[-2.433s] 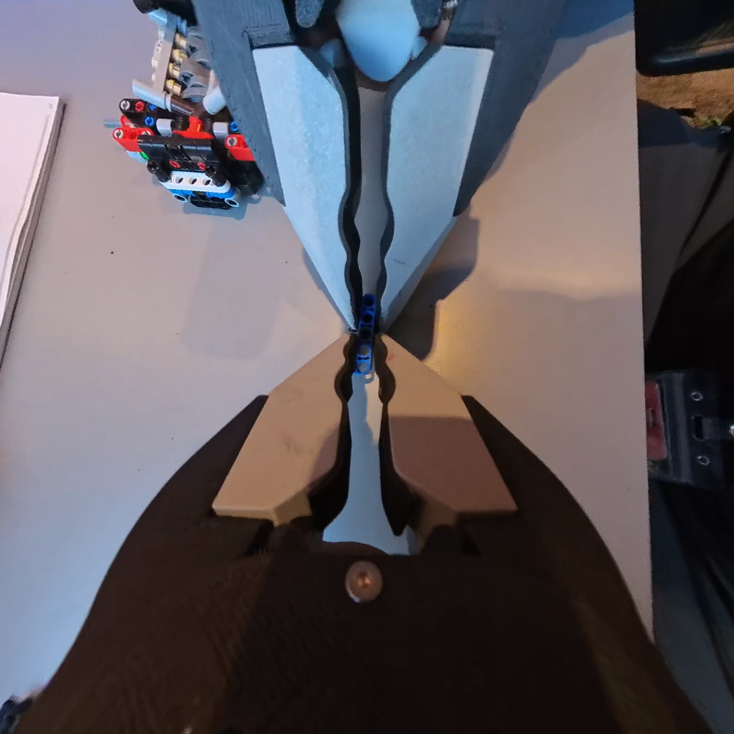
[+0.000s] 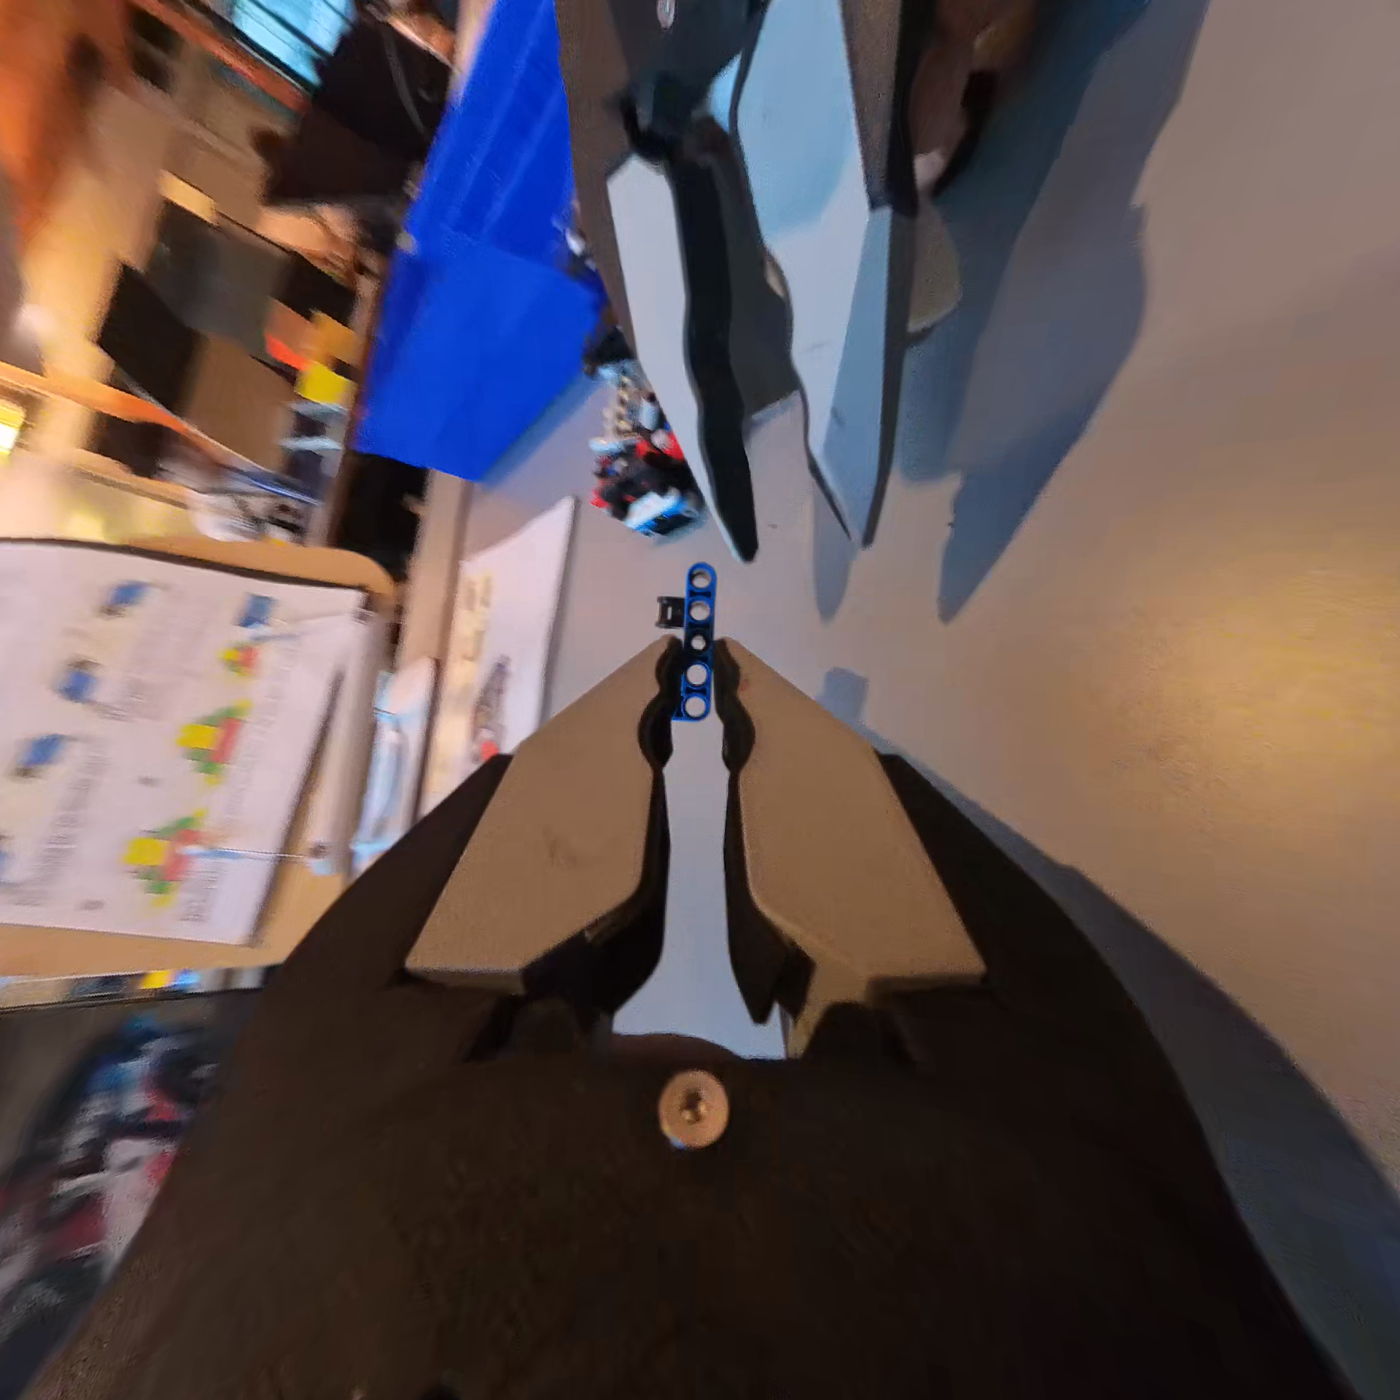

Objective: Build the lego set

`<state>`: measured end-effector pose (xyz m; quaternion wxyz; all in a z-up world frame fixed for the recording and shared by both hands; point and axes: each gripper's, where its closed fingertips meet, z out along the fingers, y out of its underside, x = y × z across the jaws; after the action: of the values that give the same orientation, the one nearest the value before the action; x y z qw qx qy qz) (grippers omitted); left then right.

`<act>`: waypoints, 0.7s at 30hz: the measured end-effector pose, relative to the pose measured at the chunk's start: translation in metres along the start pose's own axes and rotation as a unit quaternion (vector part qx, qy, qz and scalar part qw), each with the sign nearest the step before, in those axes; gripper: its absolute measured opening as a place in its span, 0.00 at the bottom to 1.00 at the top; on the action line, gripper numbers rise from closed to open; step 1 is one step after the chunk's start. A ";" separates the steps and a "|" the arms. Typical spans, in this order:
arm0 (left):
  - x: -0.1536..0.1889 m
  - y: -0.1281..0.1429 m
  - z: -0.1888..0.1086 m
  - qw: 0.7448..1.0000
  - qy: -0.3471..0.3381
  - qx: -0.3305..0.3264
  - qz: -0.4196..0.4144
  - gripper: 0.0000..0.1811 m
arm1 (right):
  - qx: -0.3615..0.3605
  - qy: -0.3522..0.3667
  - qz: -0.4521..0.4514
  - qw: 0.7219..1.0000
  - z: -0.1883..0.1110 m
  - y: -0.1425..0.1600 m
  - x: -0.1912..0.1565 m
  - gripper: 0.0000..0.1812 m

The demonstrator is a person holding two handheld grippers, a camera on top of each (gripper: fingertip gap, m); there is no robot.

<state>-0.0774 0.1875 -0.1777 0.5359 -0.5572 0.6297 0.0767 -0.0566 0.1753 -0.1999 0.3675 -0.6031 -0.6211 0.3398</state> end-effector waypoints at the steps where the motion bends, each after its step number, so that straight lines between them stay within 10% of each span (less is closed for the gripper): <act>1: -0.006 -0.004 0.001 0.999 -0.034 0.012 0.019 0.03 | 0.001 0.006 0.001 1.000 0.001 -0.003 0.002 0.19; 7: -0.039 0.018 0.015 0.978 -0.186 0.001 0.096 0.03 | 0.088 0.055 0.010 0.995 -0.003 -0.028 0.028 0.17; 21: 0.019 0.038 0.035 0.999 -0.010 -0.024 0.047 0.02 | 0.065 0.084 -0.019 0.994 -0.007 -0.019 0.036 0.14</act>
<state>-0.0827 0.2137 -0.2258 0.5242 -0.5389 0.6480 0.1222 -0.0599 0.2099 -0.1787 0.4627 -0.5925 -0.5763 0.3206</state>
